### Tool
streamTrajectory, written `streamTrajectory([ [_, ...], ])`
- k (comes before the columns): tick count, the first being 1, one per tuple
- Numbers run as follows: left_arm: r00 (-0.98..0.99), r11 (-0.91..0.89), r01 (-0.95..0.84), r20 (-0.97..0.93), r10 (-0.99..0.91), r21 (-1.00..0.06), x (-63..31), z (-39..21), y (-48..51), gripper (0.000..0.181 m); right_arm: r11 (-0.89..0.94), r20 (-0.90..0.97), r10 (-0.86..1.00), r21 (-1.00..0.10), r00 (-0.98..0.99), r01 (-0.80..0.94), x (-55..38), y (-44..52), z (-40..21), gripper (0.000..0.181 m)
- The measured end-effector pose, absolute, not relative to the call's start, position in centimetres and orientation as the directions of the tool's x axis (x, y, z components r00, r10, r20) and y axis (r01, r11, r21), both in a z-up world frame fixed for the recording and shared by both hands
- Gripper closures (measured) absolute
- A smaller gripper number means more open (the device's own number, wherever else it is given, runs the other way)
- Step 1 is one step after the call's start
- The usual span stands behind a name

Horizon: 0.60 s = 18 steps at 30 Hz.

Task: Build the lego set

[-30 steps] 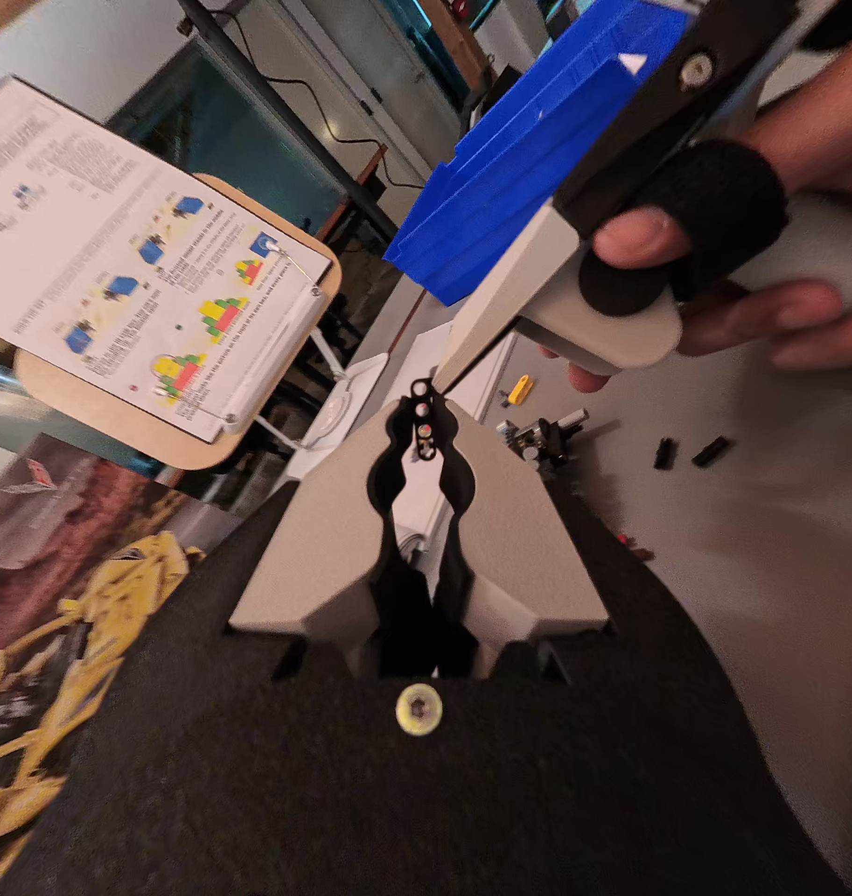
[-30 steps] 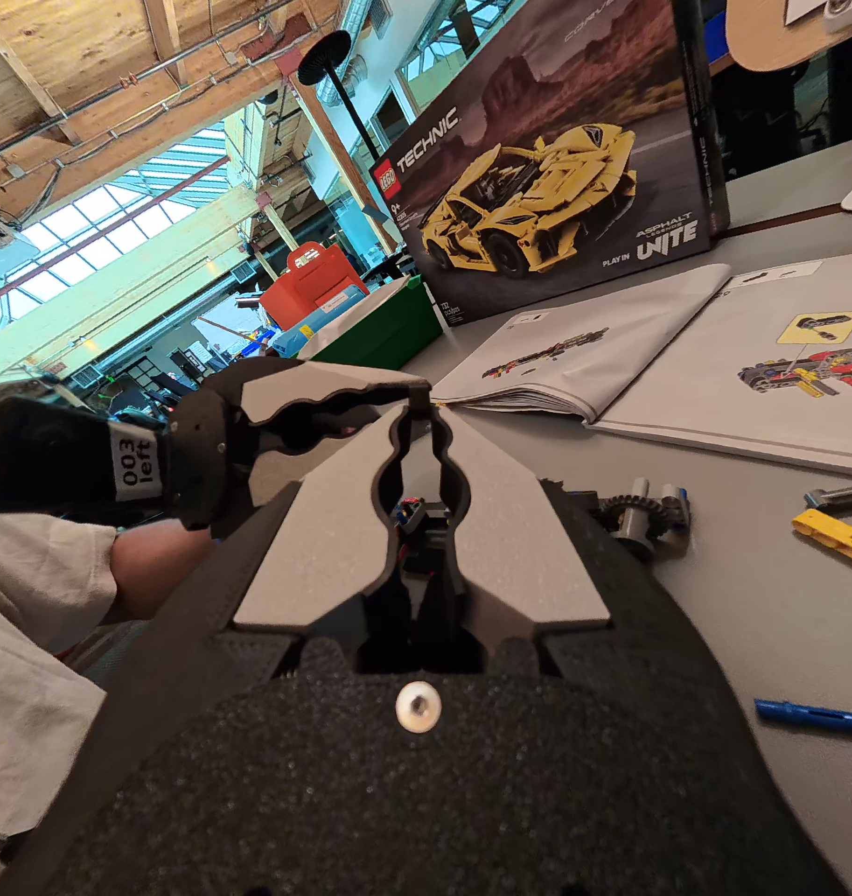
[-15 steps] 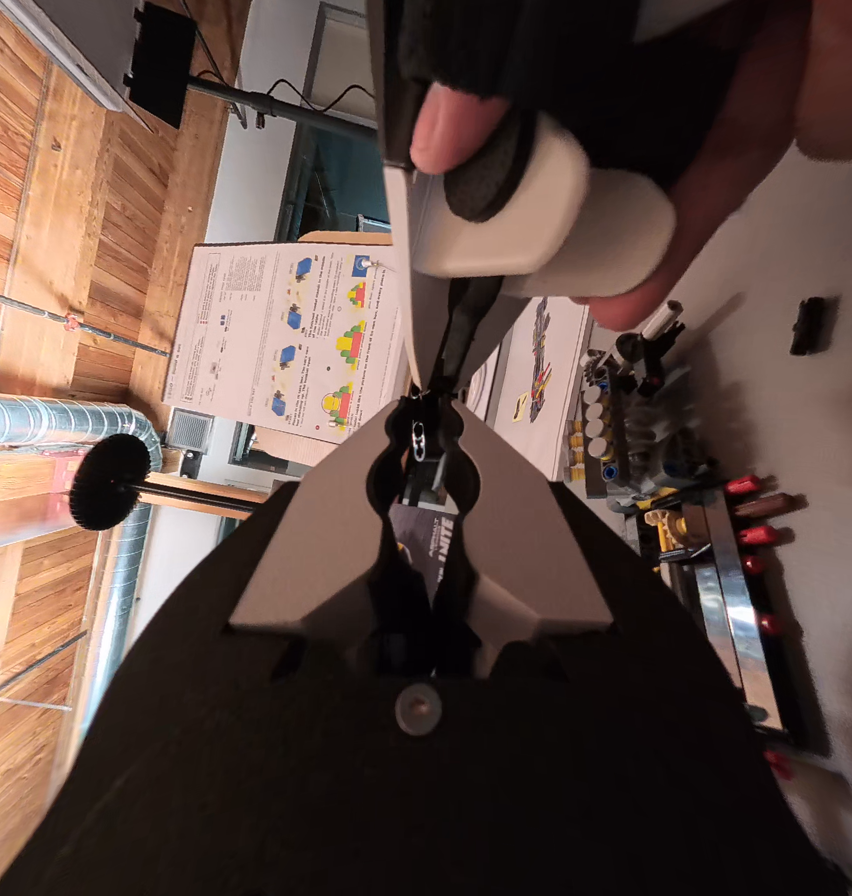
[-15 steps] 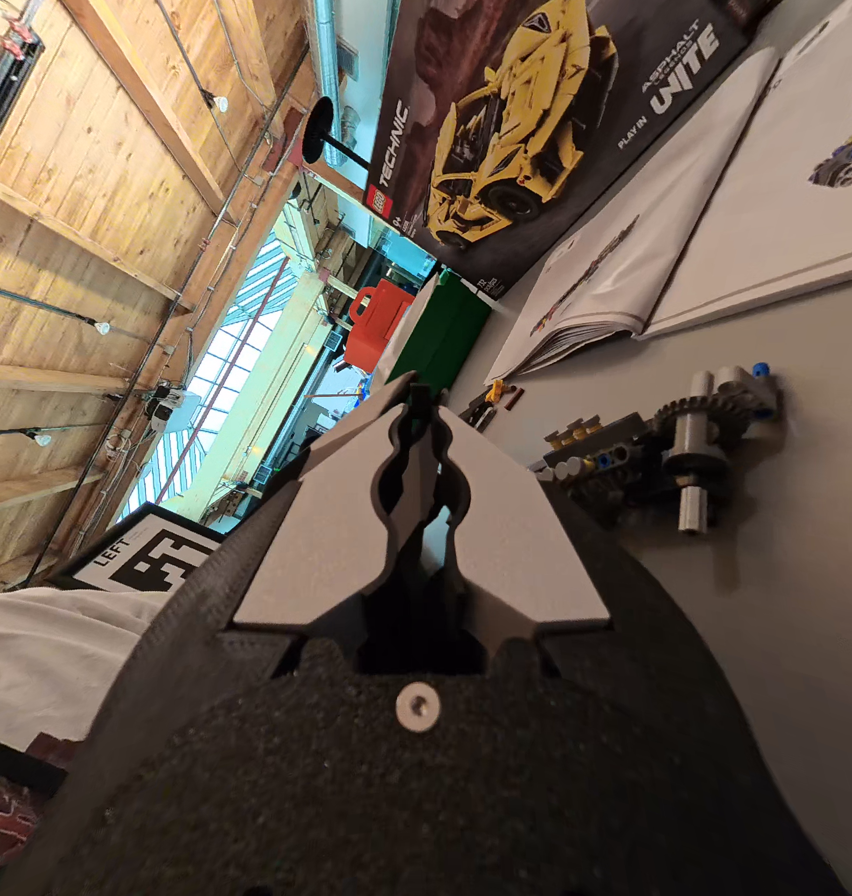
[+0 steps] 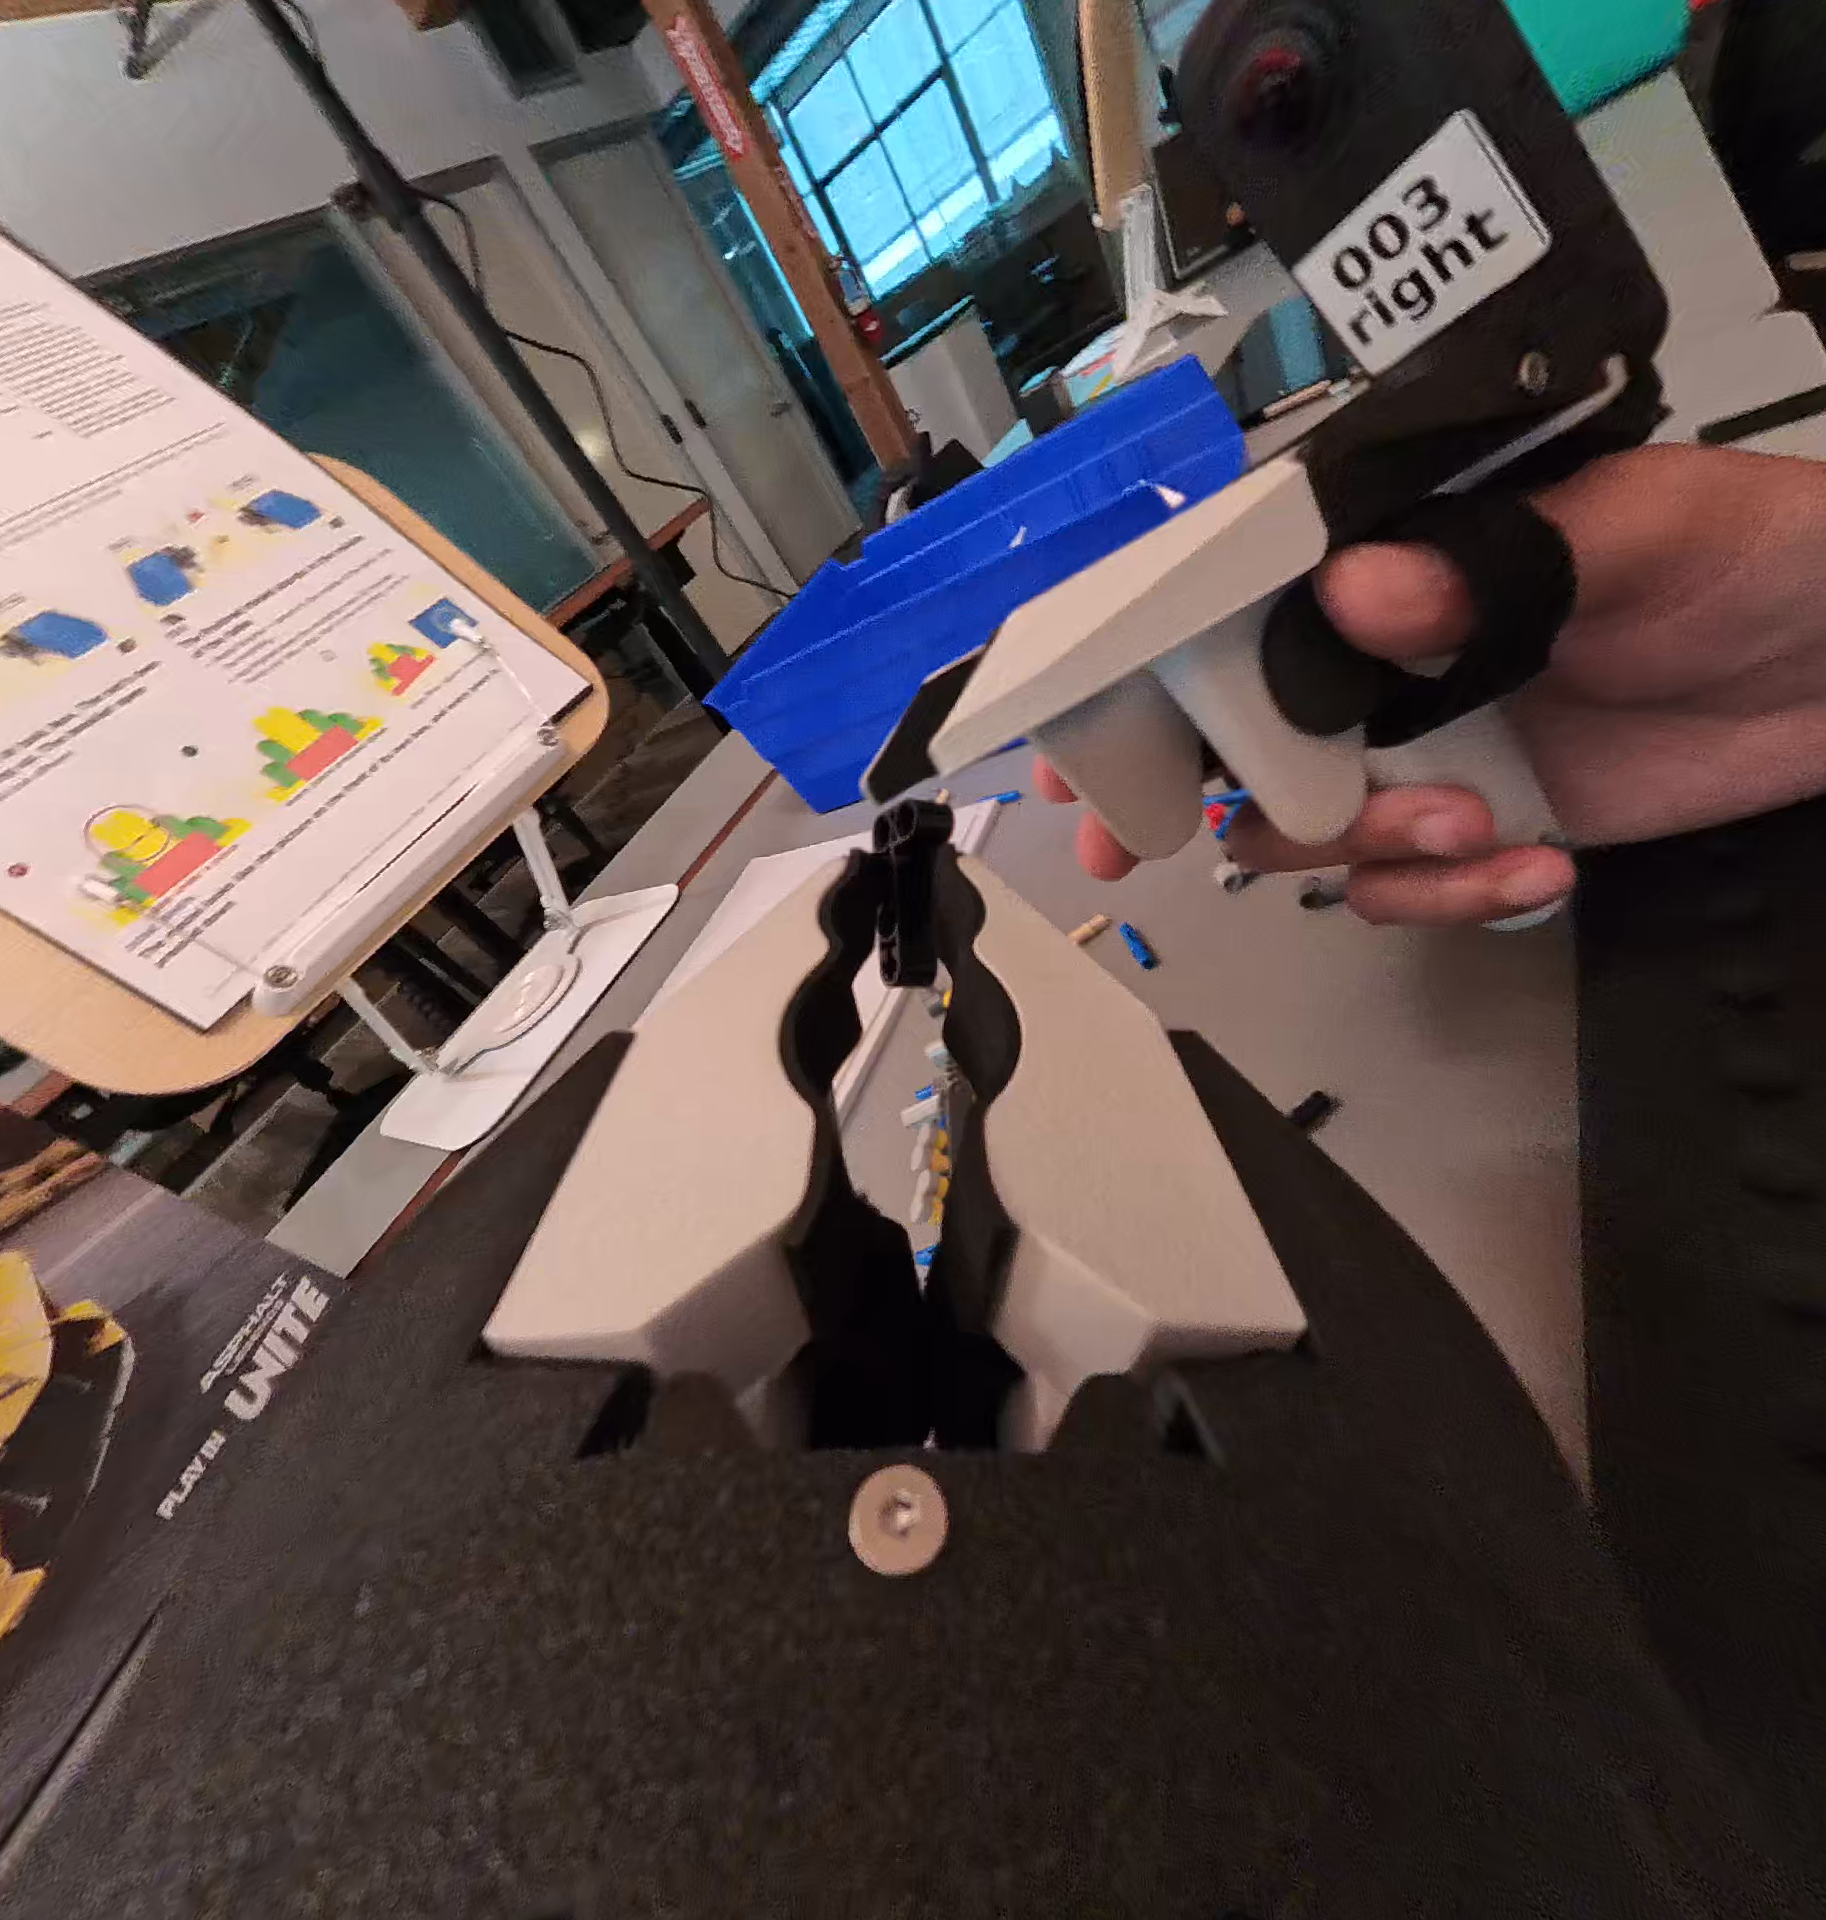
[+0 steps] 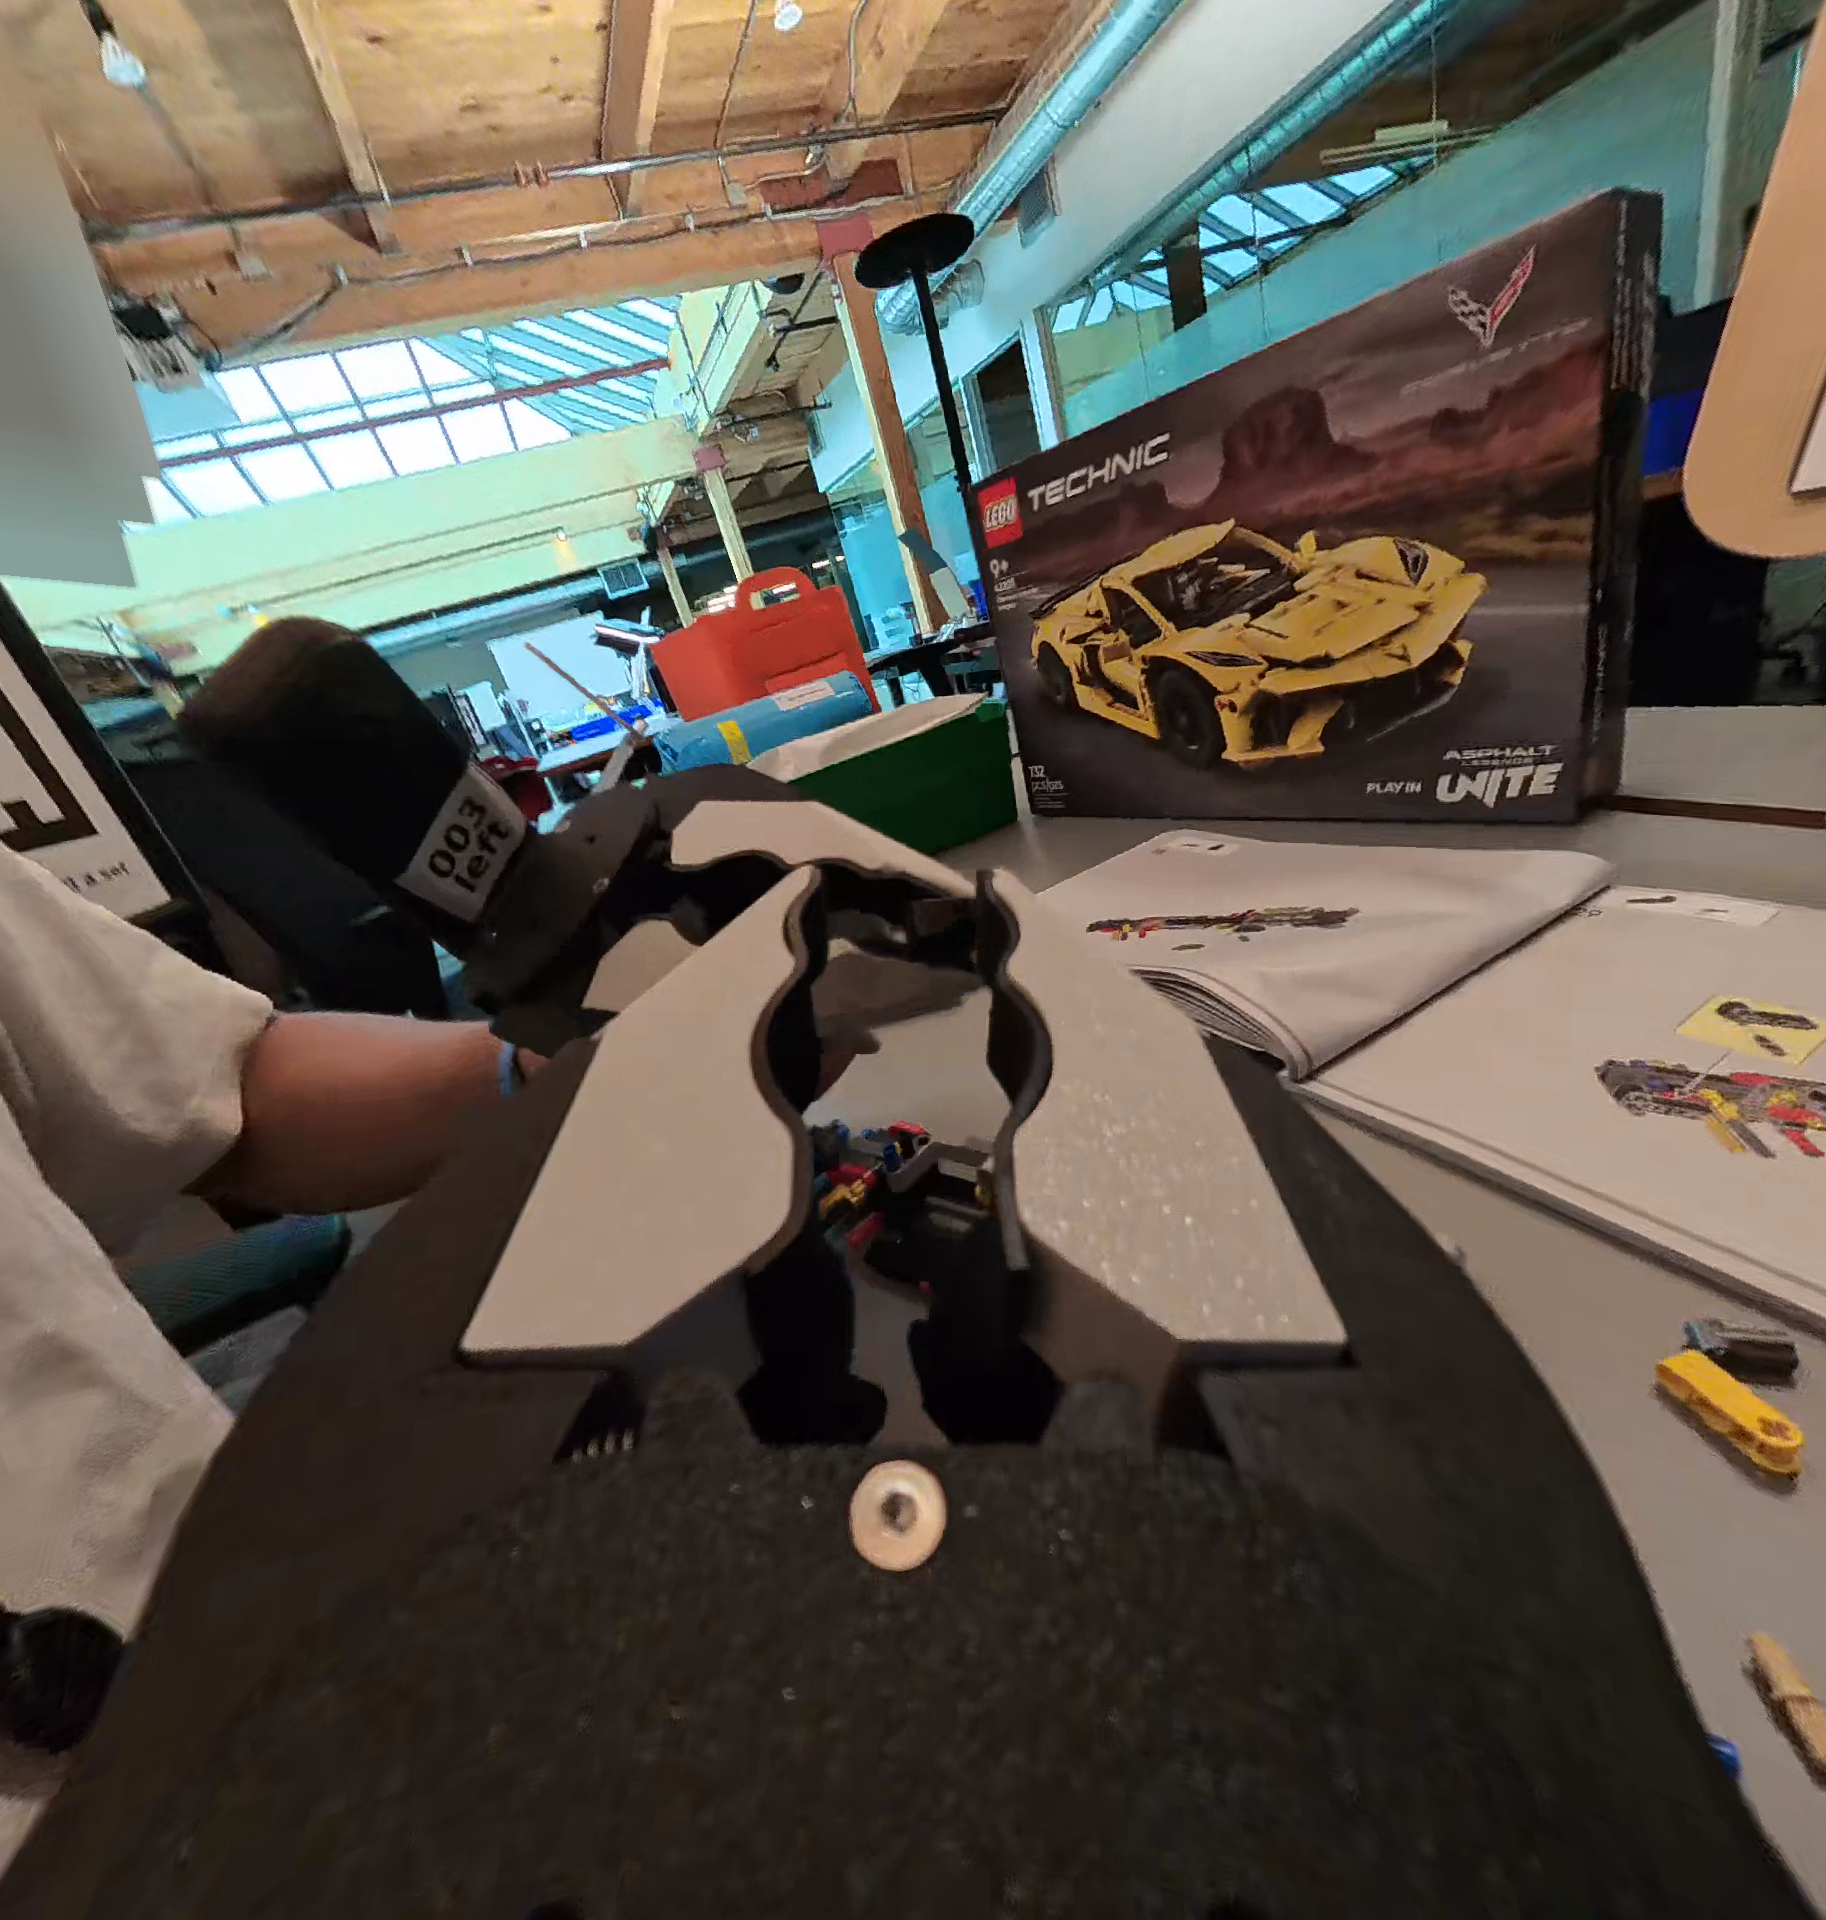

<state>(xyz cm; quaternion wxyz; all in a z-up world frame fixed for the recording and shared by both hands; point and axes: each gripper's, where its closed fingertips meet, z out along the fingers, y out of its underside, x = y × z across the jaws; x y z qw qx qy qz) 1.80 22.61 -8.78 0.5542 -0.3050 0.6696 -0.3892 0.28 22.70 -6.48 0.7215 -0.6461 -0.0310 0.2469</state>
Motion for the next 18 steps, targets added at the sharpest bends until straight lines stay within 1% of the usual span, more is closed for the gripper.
streamTrajectory([
  [4, -0.204, 0.569, 0.032, -0.563, -0.801, -0.822, 1.7, -9.2, 21.9, 0.173, 0.018, -0.254, 0.372, -0.96, 0.893, -0.281, 0.5, 22.8, -7.2, 0.168],
  [7, -0.196, 0.566, 0.03, -0.56, -0.805, -0.824, 1.7, -9.2, 22.1, 0.173, -0.005, -0.275, 0.379, -0.955, 0.883, -0.296, 0.9, 22.6, -7.5, 0.16],
  [9, -0.208, 0.546, 0.028, -0.539, -0.816, -0.837, 1.7, -9.1, 22.0, 0.173, -0.024, -0.272, 0.392, -0.958, 0.879, -0.286, 0.7, 22.6, -7.8, 0.158],
  [11, -0.221, 0.54, 0.029, -0.532, -0.817, -0.841, 1.6, -9.2, 21.9, 0.173, -0.028, -0.262, 0.393, -0.962, 0.882, -0.273, 0.4, 22.7, -7.9, 0.163],
  [14, -0.195, 0.573, 0.012, -0.564, -0.803, -0.82, 1.8, -9.4, 22.1, 0.173, -0.041, -0.254, 0.375, -0.965, 0.892, -0.258, 0.6, 22.8, -8.2, 0.166],
  [16, -0.128, 0.651, -0.016, -0.644, -0.754, -0.759, 2.0, -9.6, 22.6, 0.173, -0.067, -0.282, 0.338, -0.959, 0.898, -0.276, 1.0, 23.1, -8.6, 0.166],
  [18, -0.023, 0.768, -0.034, -0.768, -0.64, -0.639, 2.2, -9.5, 23.1, 0.174, -0.089, -0.338, 0.306, -0.941, 0.89, -0.326, 1.2, 23.4, -8.8, 0.167],
])
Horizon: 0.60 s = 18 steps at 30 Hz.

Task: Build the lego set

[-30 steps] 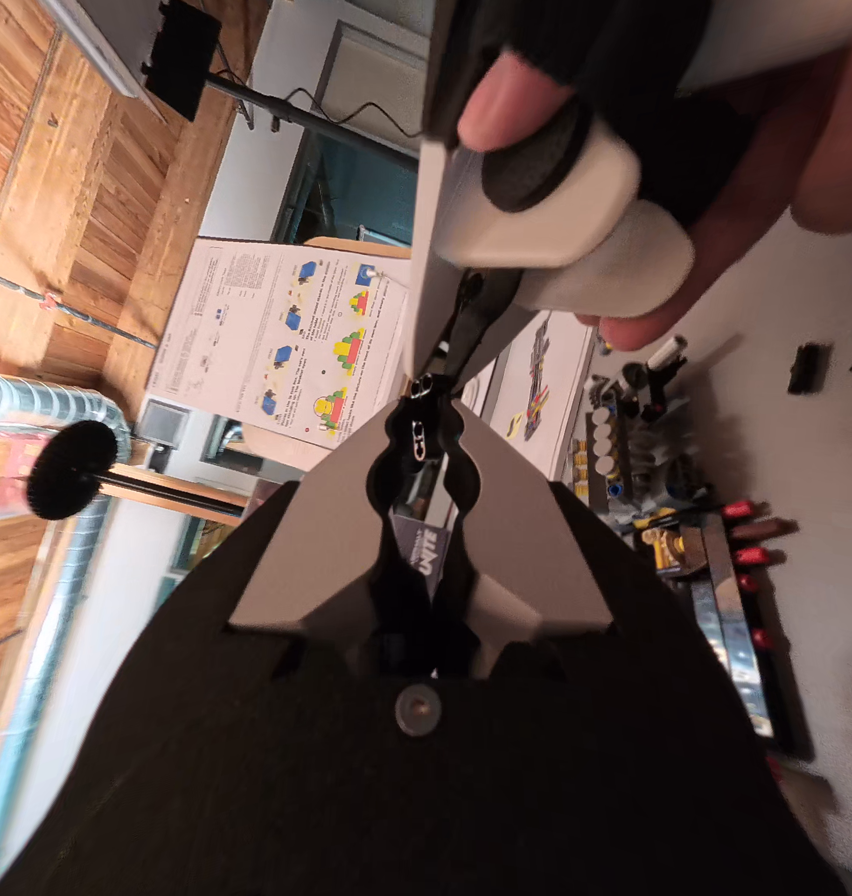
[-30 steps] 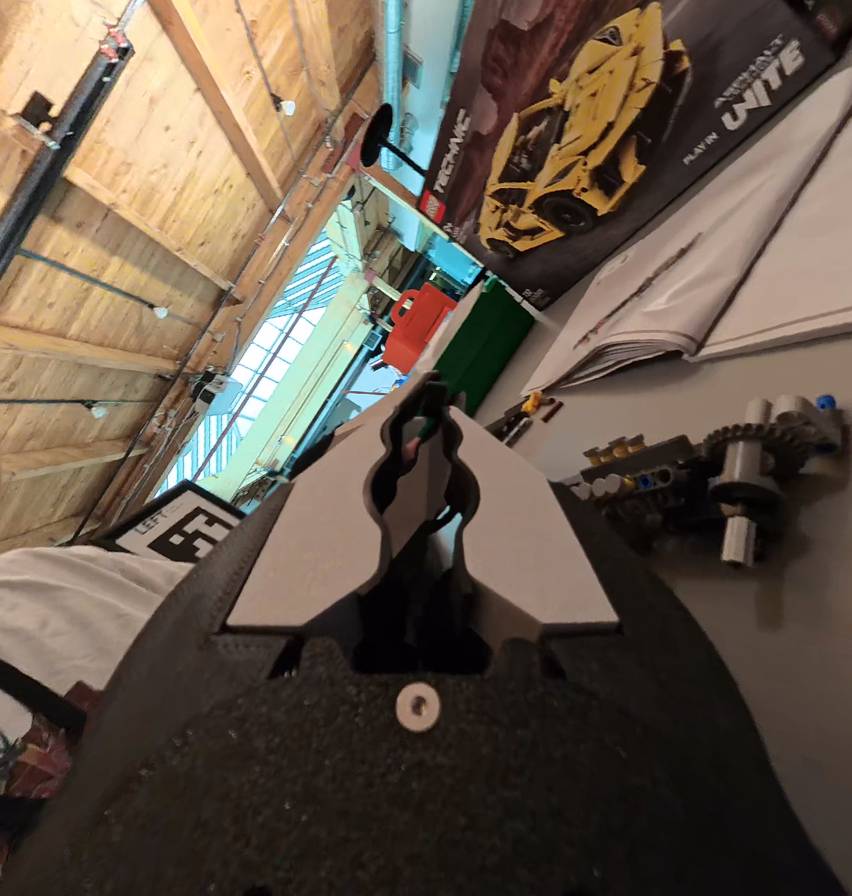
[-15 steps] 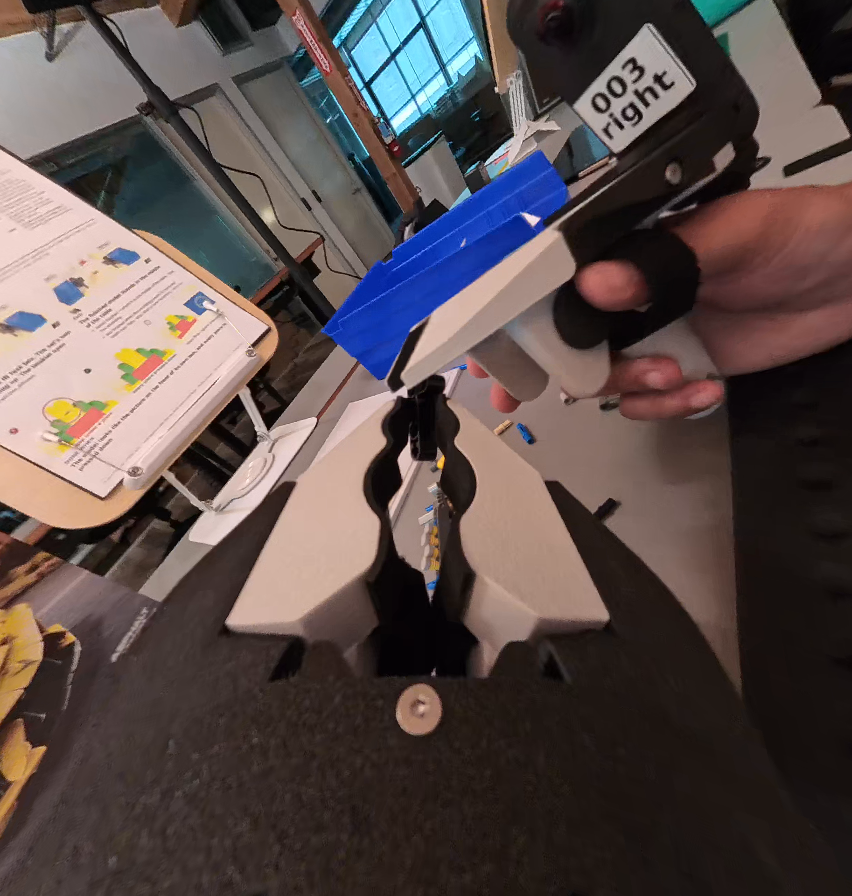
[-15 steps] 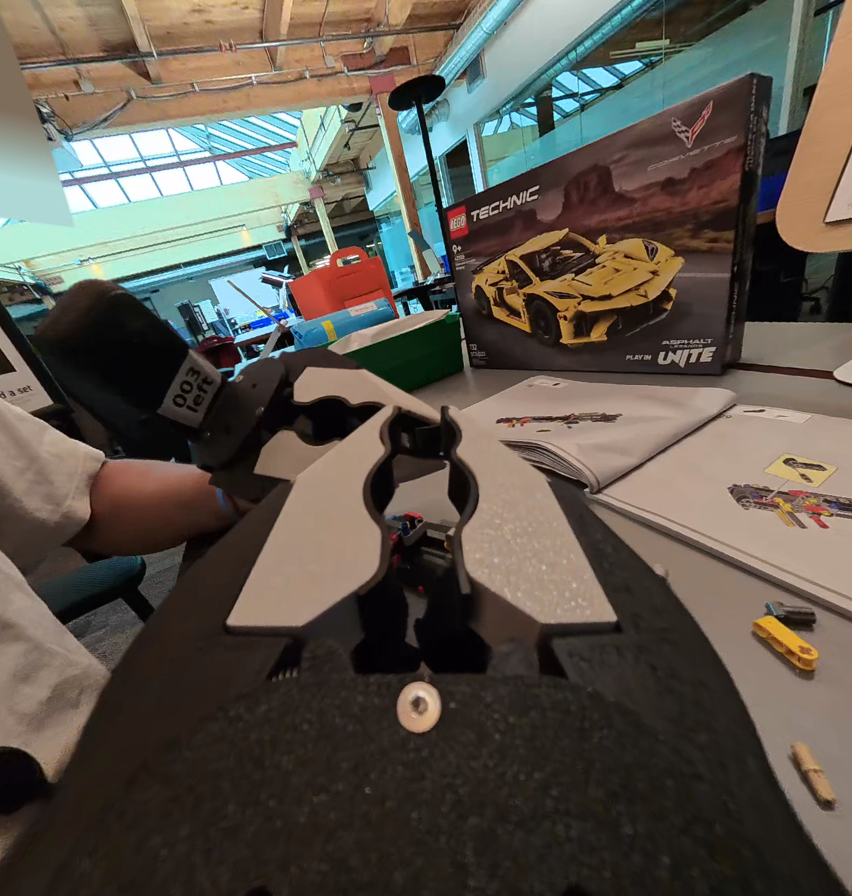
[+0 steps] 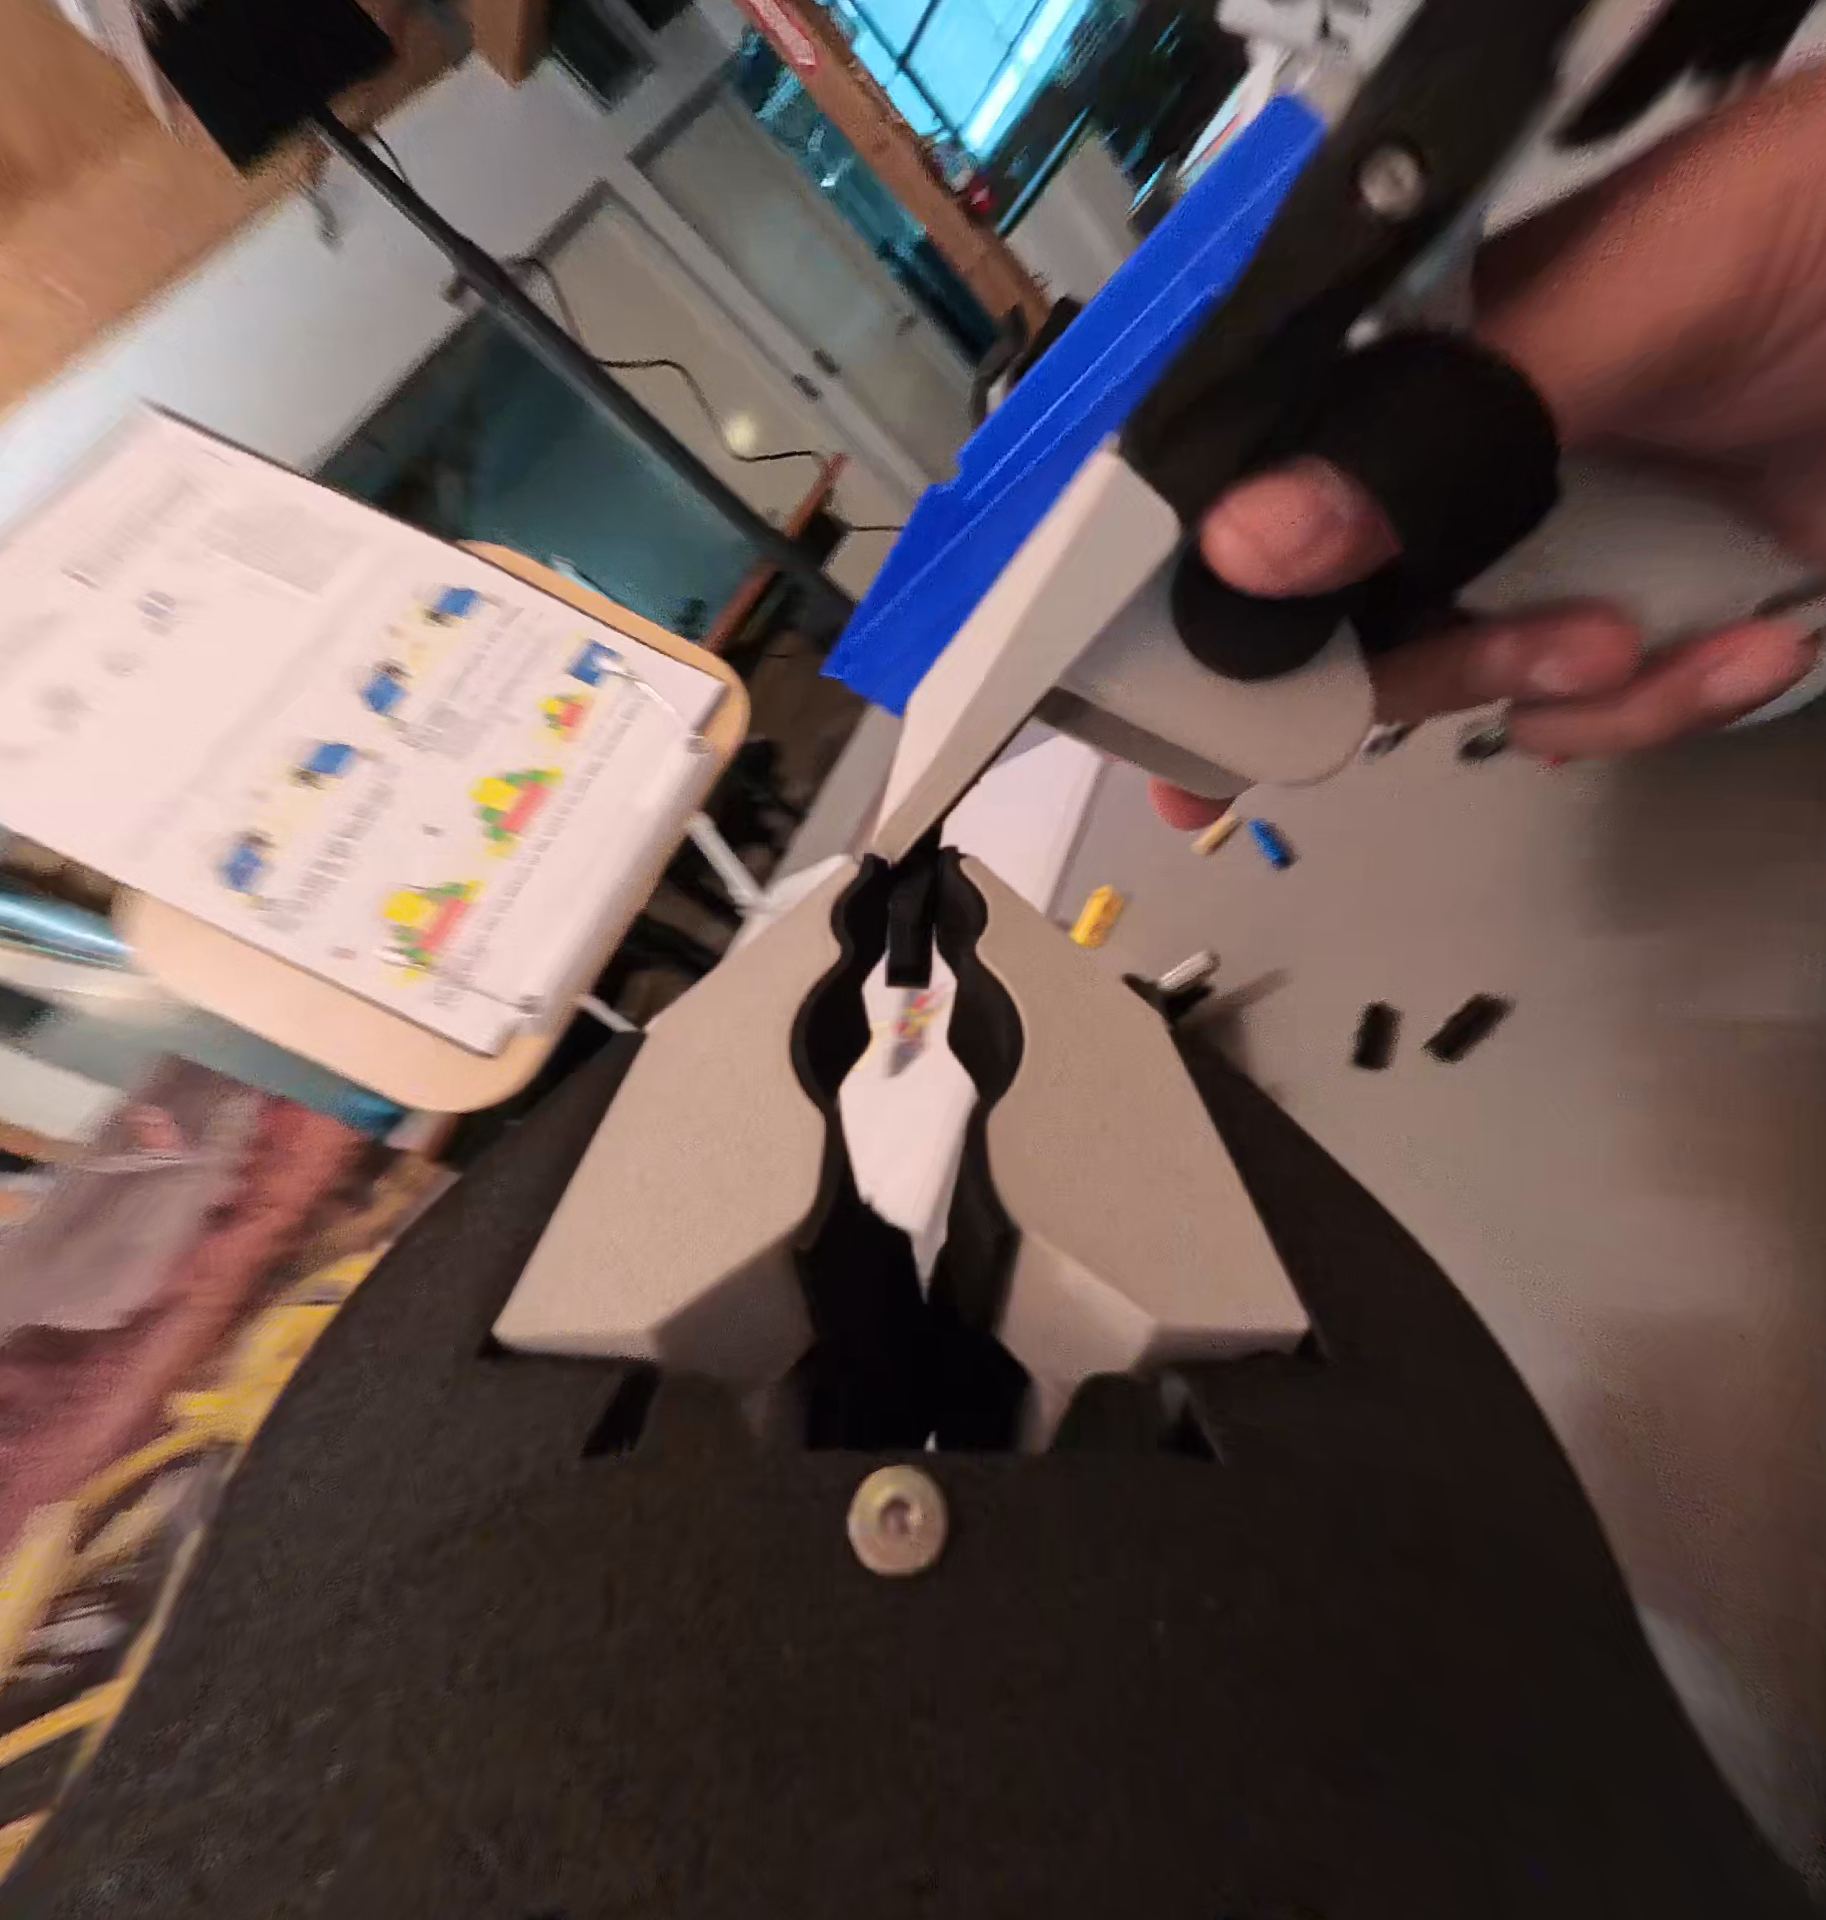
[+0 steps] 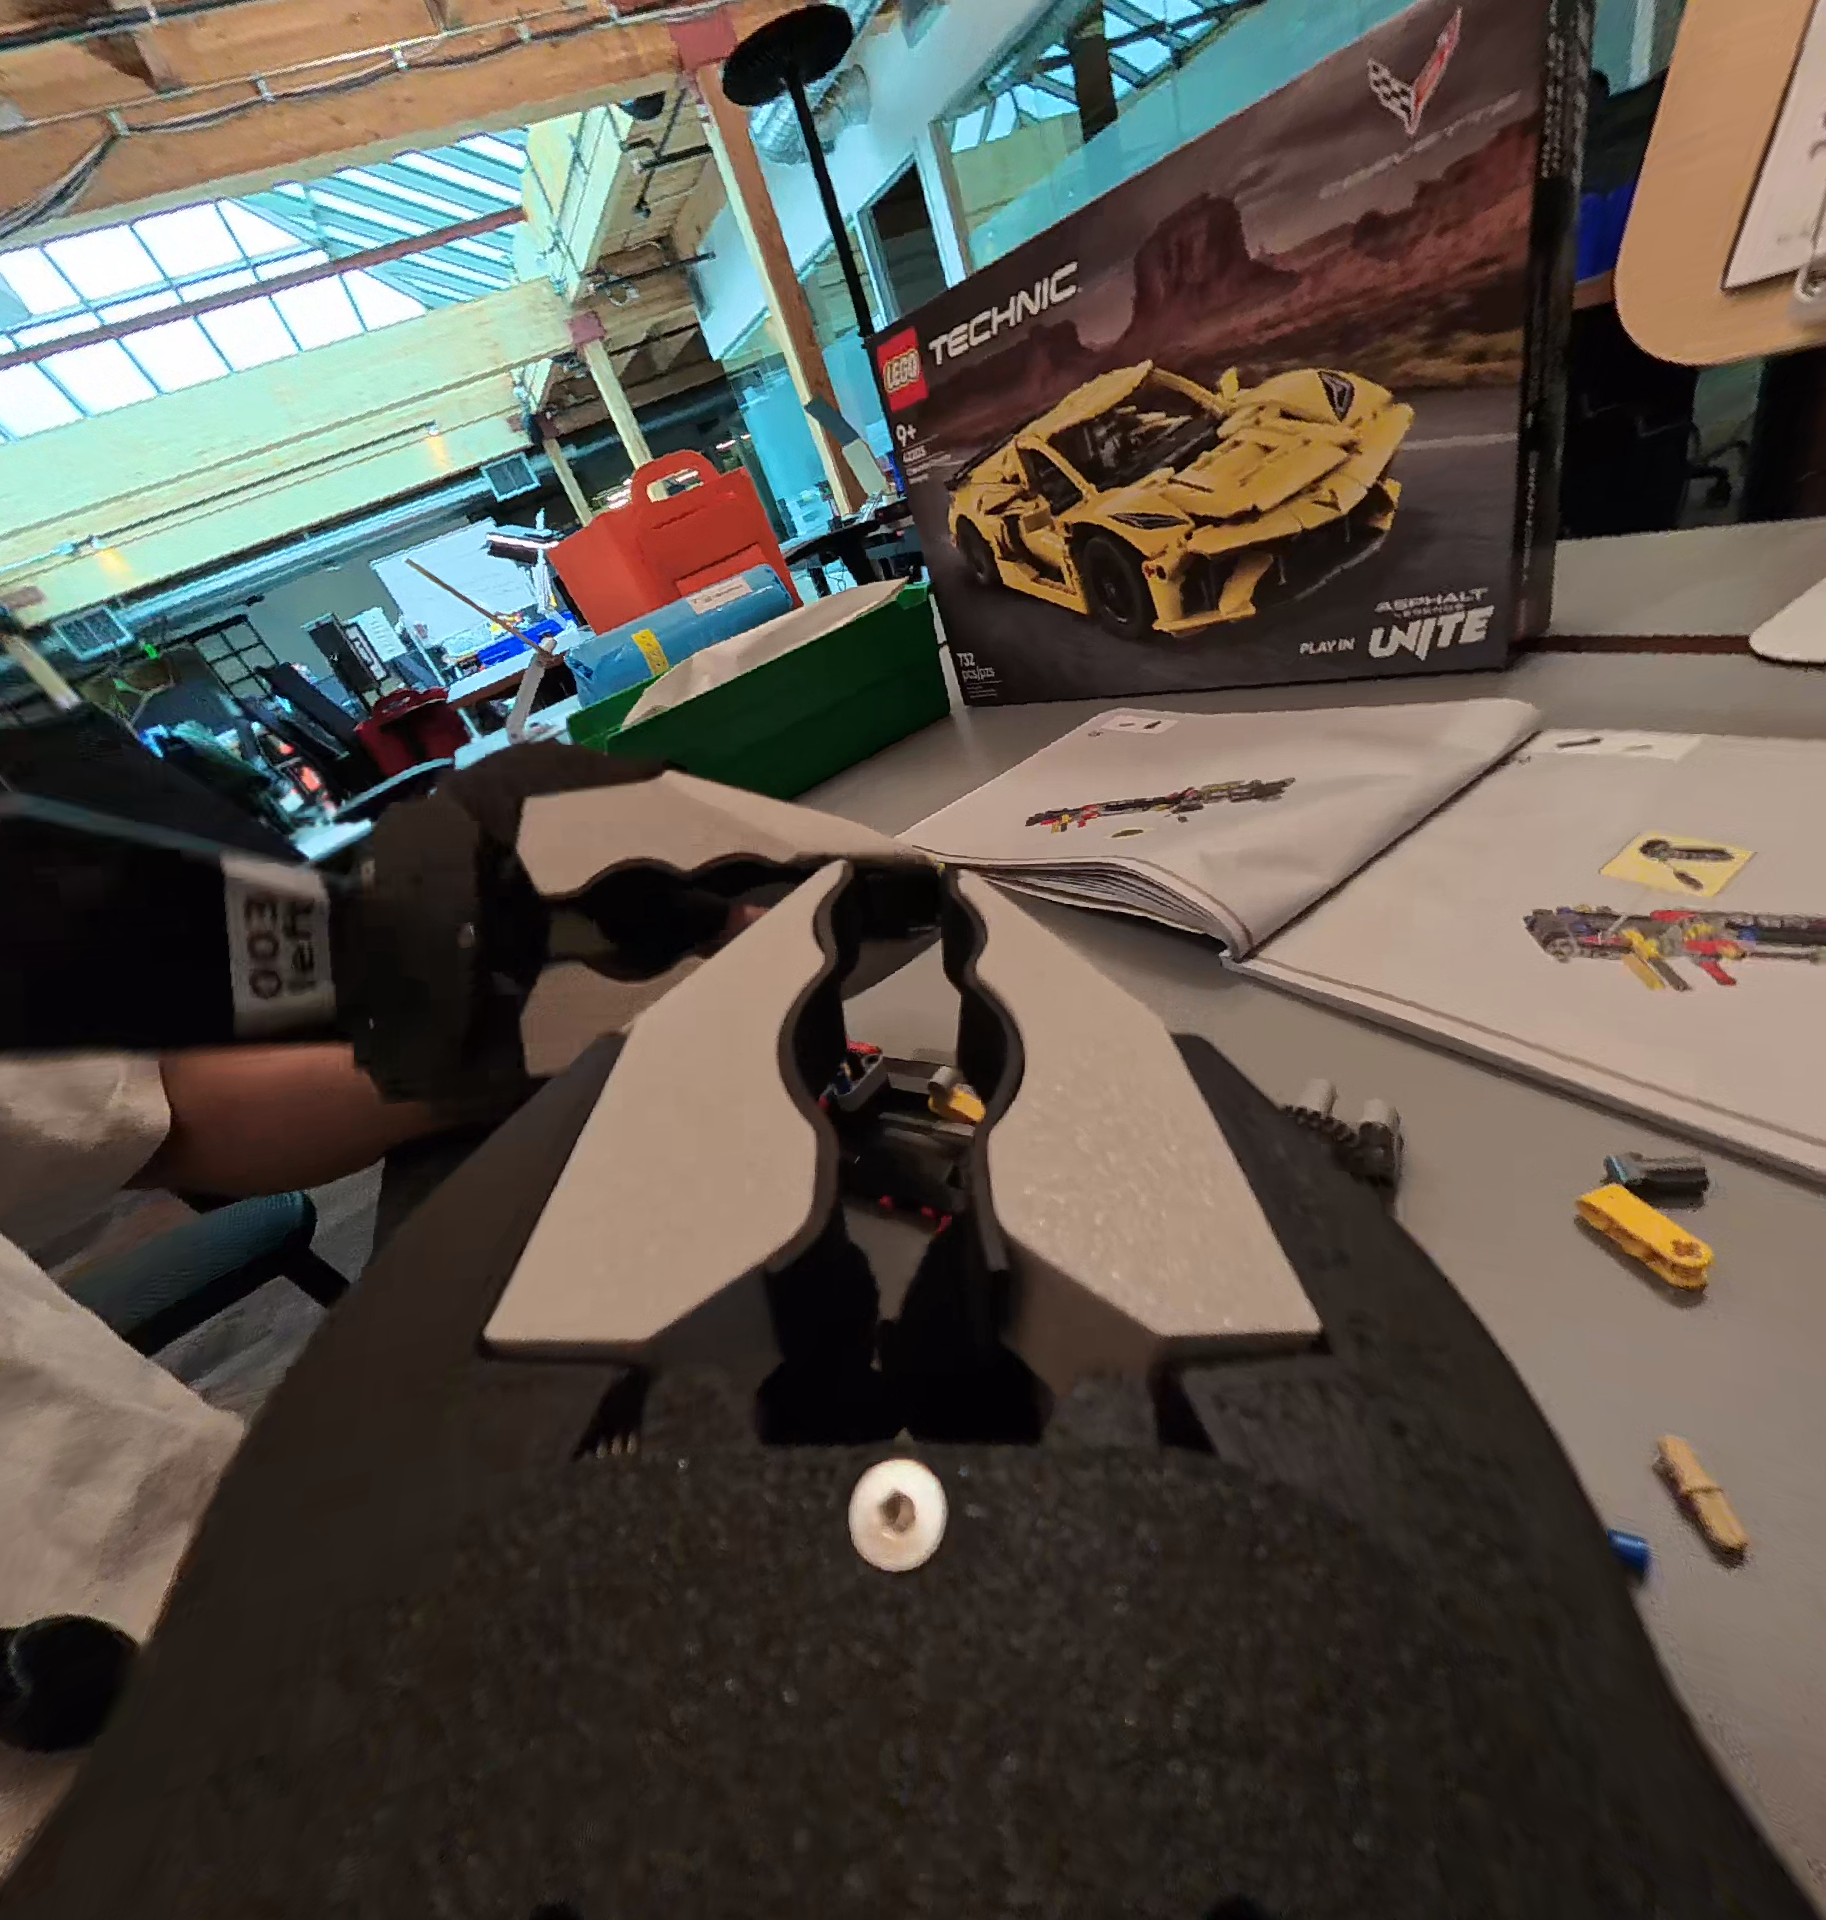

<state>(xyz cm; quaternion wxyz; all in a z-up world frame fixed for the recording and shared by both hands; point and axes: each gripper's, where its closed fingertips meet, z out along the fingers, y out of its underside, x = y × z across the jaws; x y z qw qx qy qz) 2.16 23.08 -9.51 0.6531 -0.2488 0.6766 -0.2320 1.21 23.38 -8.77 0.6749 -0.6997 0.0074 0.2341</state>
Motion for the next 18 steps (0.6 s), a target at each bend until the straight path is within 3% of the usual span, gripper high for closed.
streamTrajectory([
  [2, 0.018, 0.823, -0.057, -0.824, -0.566, -0.566, 2.2, -9.6, 23.3, 0.174, -0.108, -0.377, 0.288, -0.926, 0.88, -0.362, 1.2, 23.5, -8.9, 0.167],
  [8, -0.029, 0.79, -0.06, -0.79, -0.613, -0.611, 2.1, -9.9, 23.3, 0.174, -0.117, -0.396, 0.295, -0.918, 0.87, -0.378, 1.1, 23.6, -9.1, 0.167],
  [14, -0.088, 0.56, -0.083, -0.553, -0.828, -0.825, 2.2, -9.4, 25.6, 0.174, -0.078, -0.307, 0.317, -0.951, 0.897, -0.298, 2.4, 22.5, -8.7, 0.161],
  [16, -0.135, 0.412, -0.163, -0.393, -0.909, -0.897, 2.6, -10.5, 27.2, 0.175, -0.274, -0.28, 0.341, -0.943, 0.897, -0.19, 2.1, 21.1, -10.9, 0.161],
  [18, -0.126, 0.279, -0.162, -0.261, -0.957, -0.947, 2.6, -10.0, 28.4, 0.174, -0.528, -0.252, 0.359, -0.849, 0.898, -0.027, 1.5, 19.0, -14.7, 0.156],
])
